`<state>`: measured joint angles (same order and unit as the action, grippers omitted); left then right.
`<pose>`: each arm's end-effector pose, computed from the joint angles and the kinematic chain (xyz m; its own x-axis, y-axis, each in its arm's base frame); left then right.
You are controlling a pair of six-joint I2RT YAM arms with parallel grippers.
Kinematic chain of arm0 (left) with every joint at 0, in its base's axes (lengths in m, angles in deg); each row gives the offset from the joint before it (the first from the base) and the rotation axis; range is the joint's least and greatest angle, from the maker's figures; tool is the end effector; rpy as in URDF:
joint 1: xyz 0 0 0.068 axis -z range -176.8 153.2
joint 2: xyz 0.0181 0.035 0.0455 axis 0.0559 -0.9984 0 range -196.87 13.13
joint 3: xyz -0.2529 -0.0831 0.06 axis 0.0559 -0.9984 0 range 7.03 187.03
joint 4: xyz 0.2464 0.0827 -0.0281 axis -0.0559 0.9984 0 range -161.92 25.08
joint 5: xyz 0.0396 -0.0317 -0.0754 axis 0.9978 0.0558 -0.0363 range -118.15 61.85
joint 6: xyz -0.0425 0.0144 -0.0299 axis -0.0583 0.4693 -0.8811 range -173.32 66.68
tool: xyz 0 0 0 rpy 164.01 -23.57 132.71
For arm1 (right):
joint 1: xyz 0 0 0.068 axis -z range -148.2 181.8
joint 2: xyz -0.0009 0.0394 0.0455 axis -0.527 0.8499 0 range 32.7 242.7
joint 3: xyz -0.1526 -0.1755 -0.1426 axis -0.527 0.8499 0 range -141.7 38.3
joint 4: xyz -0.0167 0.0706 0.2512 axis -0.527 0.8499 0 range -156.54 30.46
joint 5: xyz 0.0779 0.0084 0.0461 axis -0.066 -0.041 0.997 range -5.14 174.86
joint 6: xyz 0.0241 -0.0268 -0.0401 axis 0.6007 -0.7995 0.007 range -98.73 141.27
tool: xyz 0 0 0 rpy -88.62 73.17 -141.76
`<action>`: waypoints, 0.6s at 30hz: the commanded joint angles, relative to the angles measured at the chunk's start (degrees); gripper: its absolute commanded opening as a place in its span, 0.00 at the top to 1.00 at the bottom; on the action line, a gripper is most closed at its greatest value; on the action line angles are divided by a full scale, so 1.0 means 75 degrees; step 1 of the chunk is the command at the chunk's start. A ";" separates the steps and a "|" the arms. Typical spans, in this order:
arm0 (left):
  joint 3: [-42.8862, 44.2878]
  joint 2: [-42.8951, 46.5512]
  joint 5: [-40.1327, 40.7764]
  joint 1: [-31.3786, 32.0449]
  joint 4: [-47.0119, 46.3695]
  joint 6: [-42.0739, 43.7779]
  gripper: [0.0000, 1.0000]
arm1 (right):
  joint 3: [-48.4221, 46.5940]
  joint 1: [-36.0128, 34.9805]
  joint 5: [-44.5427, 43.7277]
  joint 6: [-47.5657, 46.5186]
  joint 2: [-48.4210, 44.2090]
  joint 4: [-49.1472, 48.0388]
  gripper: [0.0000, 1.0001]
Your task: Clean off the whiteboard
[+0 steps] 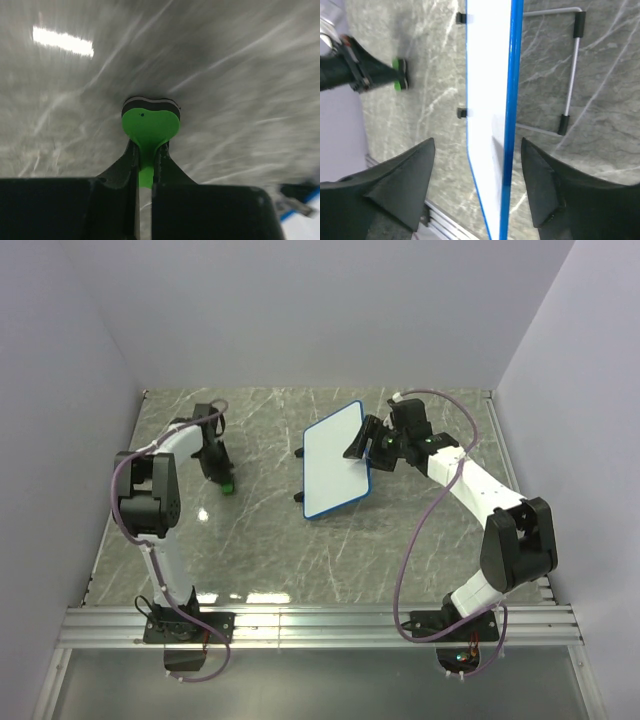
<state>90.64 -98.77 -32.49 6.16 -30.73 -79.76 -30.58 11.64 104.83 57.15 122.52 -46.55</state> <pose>0.4003 -0.0234 0.1927 -0.8722 -0.3994 -0.2824 -0.3466 0.9120 -0.2195 0.3249 0.1324 0.2756 -0.8301 0.2822 -0.4810 -0.0981 0.7751 0.6241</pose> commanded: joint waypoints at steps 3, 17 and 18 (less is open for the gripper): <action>-0.0426 0.0306 0.0555 0.0015 0.0156 -0.0026 0.98 | -0.0331 -0.0077 -0.0352 -0.0248 -0.0233 0.0124 0.18; -0.0344 0.0902 0.1059 0.0015 0.0519 -0.0166 0.01 | -0.0672 0.0250 -0.2836 -0.0928 -0.2423 0.2045 0.05; -0.0344 0.0997 0.1117 0.0015 0.0578 -0.0190 0.00 | -0.0451 0.0297 -0.2896 -0.0905 -0.2843 0.2115 0.05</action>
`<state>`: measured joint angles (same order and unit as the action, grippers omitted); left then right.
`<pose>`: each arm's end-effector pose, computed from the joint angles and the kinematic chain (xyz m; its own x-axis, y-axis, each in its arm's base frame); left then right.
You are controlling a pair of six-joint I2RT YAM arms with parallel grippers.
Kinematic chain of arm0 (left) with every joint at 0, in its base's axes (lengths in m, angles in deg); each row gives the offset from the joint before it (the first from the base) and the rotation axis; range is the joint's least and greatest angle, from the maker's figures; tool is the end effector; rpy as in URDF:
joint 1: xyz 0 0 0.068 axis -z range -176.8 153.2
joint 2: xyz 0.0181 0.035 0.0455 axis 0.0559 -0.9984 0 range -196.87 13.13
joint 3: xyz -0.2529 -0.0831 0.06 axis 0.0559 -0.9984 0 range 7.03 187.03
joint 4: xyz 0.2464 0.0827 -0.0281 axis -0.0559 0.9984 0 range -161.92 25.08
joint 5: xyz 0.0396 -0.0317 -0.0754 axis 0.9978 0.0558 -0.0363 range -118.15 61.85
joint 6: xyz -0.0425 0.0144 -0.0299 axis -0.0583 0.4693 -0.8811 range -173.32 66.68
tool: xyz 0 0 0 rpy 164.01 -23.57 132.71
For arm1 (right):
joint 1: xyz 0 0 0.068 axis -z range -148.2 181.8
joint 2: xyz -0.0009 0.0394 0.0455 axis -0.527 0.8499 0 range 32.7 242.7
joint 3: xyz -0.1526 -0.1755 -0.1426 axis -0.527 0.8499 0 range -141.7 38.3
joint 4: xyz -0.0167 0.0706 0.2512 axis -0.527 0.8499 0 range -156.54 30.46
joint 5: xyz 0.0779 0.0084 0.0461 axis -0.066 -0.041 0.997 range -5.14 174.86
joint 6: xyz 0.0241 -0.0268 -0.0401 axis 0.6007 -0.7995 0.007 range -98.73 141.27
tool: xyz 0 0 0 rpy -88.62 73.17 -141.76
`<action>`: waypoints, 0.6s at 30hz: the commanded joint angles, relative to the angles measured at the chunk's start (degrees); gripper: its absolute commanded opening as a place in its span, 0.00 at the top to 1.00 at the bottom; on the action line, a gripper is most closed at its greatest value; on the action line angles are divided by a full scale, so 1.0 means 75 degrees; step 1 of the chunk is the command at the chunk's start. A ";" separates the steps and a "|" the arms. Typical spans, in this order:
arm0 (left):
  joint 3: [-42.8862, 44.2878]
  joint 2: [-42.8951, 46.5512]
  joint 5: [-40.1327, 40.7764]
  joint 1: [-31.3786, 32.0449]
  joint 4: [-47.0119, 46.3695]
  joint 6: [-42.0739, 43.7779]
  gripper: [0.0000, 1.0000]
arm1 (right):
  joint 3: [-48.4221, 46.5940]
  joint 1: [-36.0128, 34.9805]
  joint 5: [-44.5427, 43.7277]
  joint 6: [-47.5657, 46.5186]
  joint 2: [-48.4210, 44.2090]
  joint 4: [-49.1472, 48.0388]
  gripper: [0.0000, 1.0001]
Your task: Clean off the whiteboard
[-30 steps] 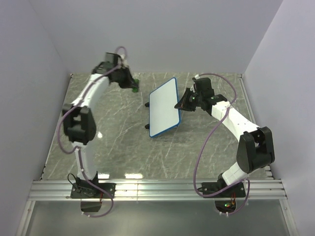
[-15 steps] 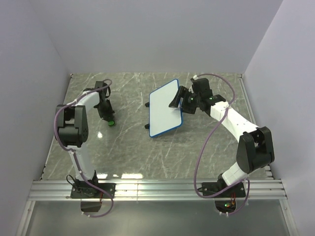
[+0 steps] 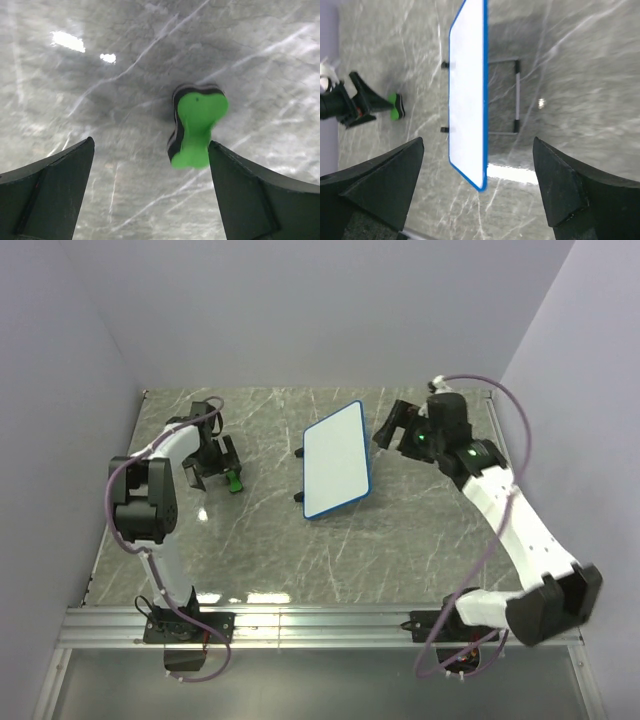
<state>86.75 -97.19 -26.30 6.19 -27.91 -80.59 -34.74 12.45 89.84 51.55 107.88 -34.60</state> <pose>0.3817 -0.0188 0.1824 -0.8758 -0.4127 -0.2502 -0.4023 0.9107 -0.0939 0.2728 0.0992 0.3582 -0.6572 0.3018 -0.6907 -0.0769 0.8847 0.4597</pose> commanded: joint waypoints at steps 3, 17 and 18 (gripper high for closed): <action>0.0023 0.1232 0.0281 0.0059 0.0155 -0.0161 0.01 | 0.0607 0.0307 -0.1096 0.0016 -0.1746 0.0732 0.00; -0.0306 0.5108 -0.0878 0.0961 -0.0255 -0.0876 0.01 | 0.2120 0.0331 -0.1132 0.0849 -0.5555 0.1319 0.00; -0.0329 0.5298 -0.0856 0.0973 -0.0255 -0.0923 0.01 | 0.2144 0.0331 -0.1155 0.0849 -0.5744 0.1342 0.00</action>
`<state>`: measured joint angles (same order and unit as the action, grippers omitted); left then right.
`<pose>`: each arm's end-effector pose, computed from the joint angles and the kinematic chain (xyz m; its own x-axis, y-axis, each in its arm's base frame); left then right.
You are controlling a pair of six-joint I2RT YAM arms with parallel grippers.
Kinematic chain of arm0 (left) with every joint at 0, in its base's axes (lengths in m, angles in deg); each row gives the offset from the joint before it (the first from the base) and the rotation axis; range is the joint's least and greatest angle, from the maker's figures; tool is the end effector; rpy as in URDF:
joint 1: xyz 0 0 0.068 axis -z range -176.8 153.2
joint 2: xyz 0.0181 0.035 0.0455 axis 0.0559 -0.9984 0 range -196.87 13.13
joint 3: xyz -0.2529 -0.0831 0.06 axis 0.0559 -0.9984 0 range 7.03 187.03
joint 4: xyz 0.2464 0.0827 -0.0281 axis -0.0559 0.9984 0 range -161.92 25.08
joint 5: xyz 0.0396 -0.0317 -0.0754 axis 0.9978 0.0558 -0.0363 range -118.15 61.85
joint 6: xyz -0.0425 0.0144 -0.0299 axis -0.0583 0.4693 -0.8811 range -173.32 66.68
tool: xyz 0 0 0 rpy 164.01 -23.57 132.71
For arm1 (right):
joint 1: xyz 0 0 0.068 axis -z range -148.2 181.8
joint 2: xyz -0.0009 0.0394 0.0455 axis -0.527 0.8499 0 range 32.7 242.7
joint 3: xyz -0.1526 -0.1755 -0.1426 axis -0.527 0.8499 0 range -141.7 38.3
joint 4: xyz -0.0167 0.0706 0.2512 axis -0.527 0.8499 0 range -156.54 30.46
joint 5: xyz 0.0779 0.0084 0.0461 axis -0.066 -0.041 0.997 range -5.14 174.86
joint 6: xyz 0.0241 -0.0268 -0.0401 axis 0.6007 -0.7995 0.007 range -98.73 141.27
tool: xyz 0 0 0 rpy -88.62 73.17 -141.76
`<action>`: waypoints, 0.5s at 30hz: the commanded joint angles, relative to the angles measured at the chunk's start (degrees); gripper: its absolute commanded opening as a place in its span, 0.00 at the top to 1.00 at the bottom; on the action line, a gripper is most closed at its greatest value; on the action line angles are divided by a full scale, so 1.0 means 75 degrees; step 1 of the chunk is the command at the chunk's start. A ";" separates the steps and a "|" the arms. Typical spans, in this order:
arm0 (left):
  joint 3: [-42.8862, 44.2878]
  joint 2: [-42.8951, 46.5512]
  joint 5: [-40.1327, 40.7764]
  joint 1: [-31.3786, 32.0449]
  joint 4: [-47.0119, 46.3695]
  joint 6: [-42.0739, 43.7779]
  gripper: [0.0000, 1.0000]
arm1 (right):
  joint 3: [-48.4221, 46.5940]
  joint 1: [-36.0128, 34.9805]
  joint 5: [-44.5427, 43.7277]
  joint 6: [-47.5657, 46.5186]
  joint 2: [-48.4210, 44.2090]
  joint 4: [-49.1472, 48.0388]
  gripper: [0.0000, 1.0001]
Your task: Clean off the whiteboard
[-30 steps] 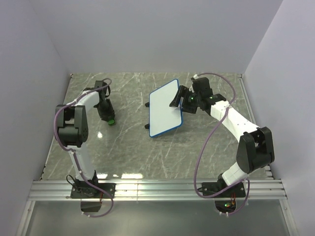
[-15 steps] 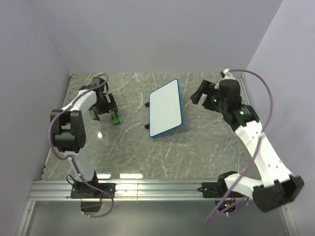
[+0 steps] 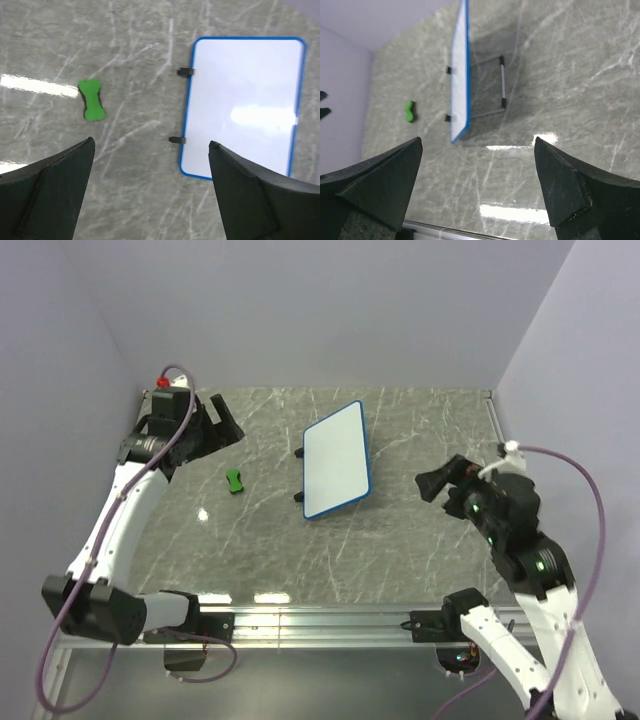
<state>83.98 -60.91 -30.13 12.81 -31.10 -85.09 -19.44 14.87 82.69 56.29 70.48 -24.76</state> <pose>0.2714 -0.0472 0.3724 -0.6170 -0.4291 -0.6597 -0.1543 0.8879 -0.4333 0.1179 0.0346 0.3746 -0.4388 0.4660 -0.7683 -0.0066 0.8533 0.5213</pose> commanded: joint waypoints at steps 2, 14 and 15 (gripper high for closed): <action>-0.0075 0.1044 -0.0357 0.0102 0.0218 -0.0521 0.01 | 0.0128 0.0007 -0.0249 0.0228 -0.1284 0.0066 0.00; 0.0860 0.2149 -0.0311 0.0114 0.1259 -0.0417 0.00 | 0.0022 0.0019 -0.0495 0.0626 -0.3230 0.1284 0.00; 0.1117 0.2103 -0.0252 0.0114 0.1377 -0.0312 0.01 | 0.0034 0.0019 -0.0507 0.0627 -0.3337 0.1354 0.00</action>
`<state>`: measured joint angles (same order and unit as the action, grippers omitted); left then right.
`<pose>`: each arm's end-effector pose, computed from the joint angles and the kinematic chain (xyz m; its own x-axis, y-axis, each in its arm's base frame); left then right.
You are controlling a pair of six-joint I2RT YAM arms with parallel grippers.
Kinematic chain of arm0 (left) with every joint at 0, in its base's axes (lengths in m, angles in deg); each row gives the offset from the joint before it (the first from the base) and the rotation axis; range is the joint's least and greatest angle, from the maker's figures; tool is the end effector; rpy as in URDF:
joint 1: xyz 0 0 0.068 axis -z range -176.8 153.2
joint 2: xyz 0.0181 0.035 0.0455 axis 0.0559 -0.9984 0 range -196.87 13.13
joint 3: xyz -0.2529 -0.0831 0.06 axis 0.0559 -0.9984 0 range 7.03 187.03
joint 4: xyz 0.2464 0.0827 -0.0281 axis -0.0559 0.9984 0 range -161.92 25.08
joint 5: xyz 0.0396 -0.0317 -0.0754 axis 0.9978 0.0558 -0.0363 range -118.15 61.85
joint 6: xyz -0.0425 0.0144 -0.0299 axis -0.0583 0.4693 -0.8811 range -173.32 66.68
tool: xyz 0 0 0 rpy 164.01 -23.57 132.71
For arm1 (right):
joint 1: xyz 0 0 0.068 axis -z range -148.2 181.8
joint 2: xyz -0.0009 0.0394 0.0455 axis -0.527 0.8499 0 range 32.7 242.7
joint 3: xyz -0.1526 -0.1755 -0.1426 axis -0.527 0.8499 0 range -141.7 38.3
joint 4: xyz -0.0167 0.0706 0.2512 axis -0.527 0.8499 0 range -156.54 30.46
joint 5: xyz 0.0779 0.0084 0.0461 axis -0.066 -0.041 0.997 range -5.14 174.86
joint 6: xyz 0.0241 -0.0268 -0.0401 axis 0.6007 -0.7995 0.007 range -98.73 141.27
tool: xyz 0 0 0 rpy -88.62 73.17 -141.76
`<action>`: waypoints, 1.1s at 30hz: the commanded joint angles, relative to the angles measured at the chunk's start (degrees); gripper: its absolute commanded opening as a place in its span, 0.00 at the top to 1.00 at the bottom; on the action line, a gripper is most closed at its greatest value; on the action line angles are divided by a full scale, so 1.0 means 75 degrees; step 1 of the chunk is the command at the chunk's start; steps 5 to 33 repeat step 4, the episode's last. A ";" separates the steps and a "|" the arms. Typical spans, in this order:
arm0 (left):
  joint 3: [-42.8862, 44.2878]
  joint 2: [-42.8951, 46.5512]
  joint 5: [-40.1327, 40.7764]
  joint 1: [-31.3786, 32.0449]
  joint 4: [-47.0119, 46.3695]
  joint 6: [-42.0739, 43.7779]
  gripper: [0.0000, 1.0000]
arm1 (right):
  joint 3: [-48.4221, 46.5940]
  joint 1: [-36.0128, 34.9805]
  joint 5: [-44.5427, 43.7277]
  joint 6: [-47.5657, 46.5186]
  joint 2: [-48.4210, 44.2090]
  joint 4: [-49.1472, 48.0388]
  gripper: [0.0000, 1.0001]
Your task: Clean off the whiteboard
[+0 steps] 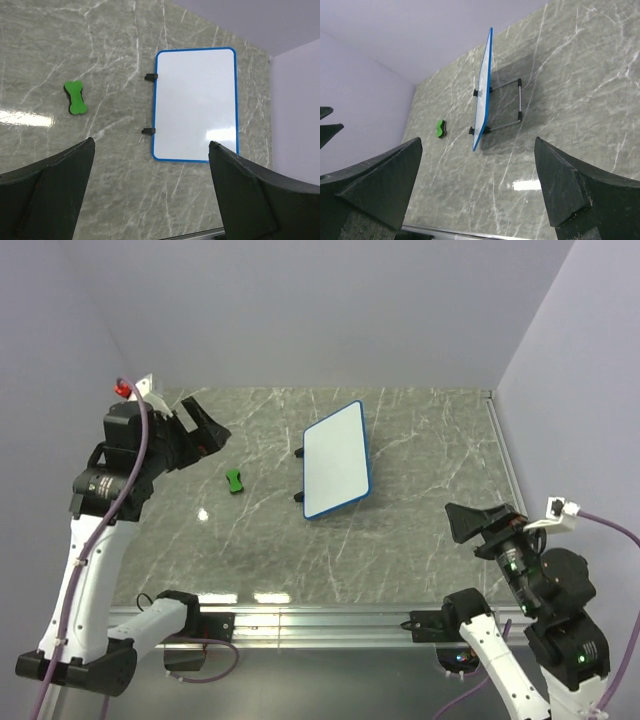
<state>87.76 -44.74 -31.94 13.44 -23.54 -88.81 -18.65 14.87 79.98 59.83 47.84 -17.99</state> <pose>0.1775 -0.0344 0.4404 -0.4822 -0.5014 -0.7183 -0.0539 0.8354 -0.5470 0.0166 0.0021 0.3777 -0.2182 0.5829 -0.7827 -0.0936 0.7858 0.6113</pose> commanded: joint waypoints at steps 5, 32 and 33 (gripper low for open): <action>0.1247 -0.0288 0.0481 0.0099 0.0849 0.0267 0.03 | -0.0094 0.0019 -0.0332 0.0260 -0.0868 0.0791 0.00; 0.1247 -0.0288 0.0481 0.0099 0.0849 0.0267 0.03 | -0.0094 0.0019 -0.0332 0.0260 -0.0868 0.0791 0.00; 0.1247 -0.0288 0.0481 0.0099 0.0849 0.0267 0.03 | -0.0094 0.0019 -0.0332 0.0260 -0.0868 0.0791 0.00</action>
